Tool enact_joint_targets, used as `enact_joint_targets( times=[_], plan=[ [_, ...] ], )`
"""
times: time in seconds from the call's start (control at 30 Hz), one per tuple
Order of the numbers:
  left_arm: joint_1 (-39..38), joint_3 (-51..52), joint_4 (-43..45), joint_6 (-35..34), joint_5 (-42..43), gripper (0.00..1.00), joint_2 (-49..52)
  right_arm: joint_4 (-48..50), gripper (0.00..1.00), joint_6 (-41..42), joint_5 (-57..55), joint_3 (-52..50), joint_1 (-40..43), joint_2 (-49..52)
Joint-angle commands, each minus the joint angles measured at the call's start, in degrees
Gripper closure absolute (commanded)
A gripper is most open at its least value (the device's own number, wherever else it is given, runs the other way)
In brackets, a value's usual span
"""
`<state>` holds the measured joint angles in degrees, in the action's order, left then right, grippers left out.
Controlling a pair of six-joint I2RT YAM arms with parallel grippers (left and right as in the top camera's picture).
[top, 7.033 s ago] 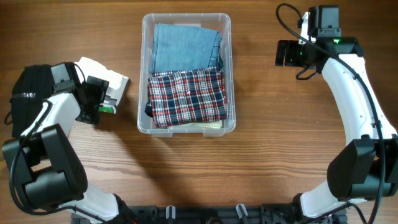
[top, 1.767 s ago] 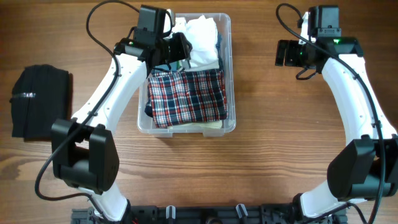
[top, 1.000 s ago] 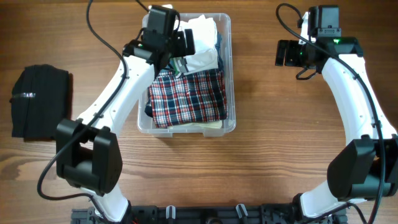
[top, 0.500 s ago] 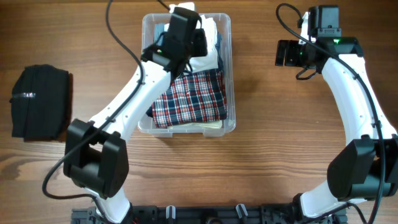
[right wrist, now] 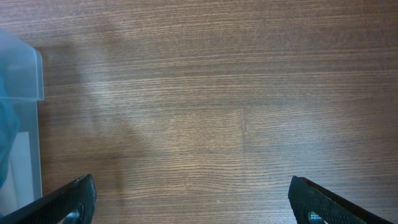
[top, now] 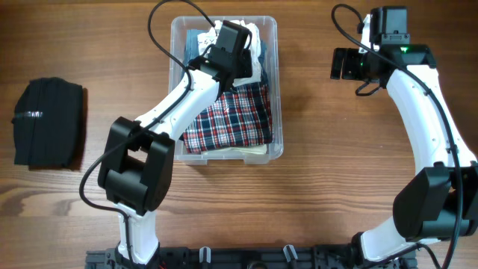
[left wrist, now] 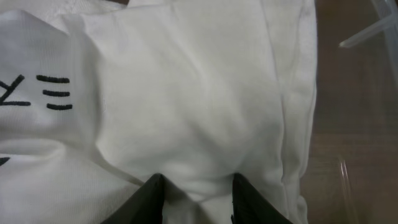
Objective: Pack container
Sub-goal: 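Move the left gripper back left over the black garment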
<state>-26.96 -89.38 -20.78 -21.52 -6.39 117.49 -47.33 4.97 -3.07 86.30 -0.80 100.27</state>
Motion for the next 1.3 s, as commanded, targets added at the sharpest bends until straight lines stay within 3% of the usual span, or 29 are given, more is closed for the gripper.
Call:
enact_joint_targets(
  times=[0.0,0.17,0.23,0.37,0.57,0.87,1.03,1.27],
  plan=[
    [0.2,0.0,-0.6,0.1,-1.4,0.63,1.1,0.2,0.0,1.0,-0.6,1.0,0.0,-1.3],
    [1.1,-1.6,-0.5,0.1,-2.0,0.57,-8.0,0.2,0.0,1.0,-0.6,1.0,0.0,-1.3],
    [1.9,-1.8,-0.6,0.1,-3.7,0.49,-12.4,0.2,0.0,1.0,-0.6,1.0,0.0,-1.3],
    [5.1,-1.8,-4.3,0.0,-8.5,0.44,-22.1,0.2,0.0,1.1,-0.6,1.0,0.0,-1.3],
    [16.2,-1.8,-15.9,-6.8,-11.5,0.0,-32.2,0.2,0.0,1.0,-0.6,1.0,0.0,-1.3],
    [37.6,-1.2,-34.6,-15.0,-10.6,0.0,-32.7,0.2,0.0,1.0,-0.6,1.0,0.0,-1.3],
    [47.3,-0.7,-37.0,-13.2,-4.9,0.0,-29.9,0.2,0.0,1.0,-0.6,1.0,0.0,-1.3],
    [53.4,-0.7,-36.9,-6.6,-2.6,0.0,-24.0,0.2,0.0,1.0,-0.6,1.0,0.0,-1.3]
  ],
)
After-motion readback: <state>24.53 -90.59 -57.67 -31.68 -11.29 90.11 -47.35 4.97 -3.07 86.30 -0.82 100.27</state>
